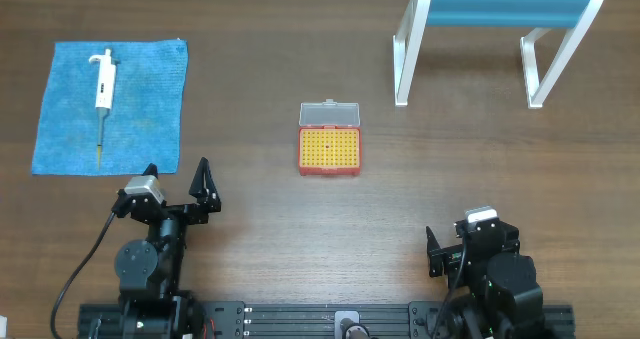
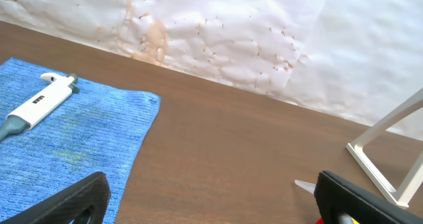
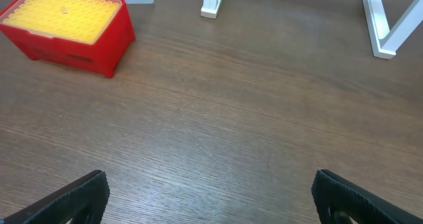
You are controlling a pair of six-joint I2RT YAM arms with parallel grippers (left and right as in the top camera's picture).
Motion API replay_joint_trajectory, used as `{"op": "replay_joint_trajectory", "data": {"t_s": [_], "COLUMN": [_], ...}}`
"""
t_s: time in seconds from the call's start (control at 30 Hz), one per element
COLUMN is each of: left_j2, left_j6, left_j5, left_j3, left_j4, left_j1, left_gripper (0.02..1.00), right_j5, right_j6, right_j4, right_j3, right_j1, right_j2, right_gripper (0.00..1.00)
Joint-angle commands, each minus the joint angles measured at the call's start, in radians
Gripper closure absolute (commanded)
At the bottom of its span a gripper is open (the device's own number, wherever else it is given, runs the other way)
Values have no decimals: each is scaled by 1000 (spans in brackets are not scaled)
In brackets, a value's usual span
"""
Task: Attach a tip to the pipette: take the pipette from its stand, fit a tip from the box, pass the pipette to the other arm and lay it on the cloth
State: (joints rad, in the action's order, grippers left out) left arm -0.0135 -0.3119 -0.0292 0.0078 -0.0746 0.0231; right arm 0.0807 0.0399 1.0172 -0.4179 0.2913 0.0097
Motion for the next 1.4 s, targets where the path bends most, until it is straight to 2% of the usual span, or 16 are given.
{"op": "replay_joint_trajectory", "data": {"t_s": [0.03, 0.43, 0.5, 0.6, 0.63, 0.7, 0.77, 0.93, 1.4], "left_j2": [10, 10, 10, 10, 10, 10, 10, 10, 10], "left_j6": [17, 17, 17, 17, 17, 17, 17, 17, 17], "left_j5": [11, 11, 11, 11, 11, 11, 11, 11, 11], "left_j3": [-2, -2, -2, -2, -2, -2, -2, -2, -2], "left_j4": [-6, -6, -6, -6, -6, -6, -6, -6, -6], "left_j1": [3, 3, 3, 3, 3, 3, 3, 3, 3], "left_gripper": [23, 23, 23, 23, 23, 23, 23, 23, 23], "right_j5": [14, 13, 24, 16, -16, -50, -78, -89, -91], "right_j6": [8, 8, -21, -61, -61, -60, -60, -68, -68], "right_j4": [-5, -10, -145, -565, -796, -958, -1019, -944, -945], "right_j3": [2, 2, 23, 169, 272, 355, 416, 414, 414], "right_j1": [4, -4, -62, -196, -249, -270, -269, -287, -314], "right_j2": [-8, -8, -8, -8, -9, -9, -9, -9, -9], "right_gripper": [5, 5, 5, 5, 5, 5, 5, 5, 5]}}
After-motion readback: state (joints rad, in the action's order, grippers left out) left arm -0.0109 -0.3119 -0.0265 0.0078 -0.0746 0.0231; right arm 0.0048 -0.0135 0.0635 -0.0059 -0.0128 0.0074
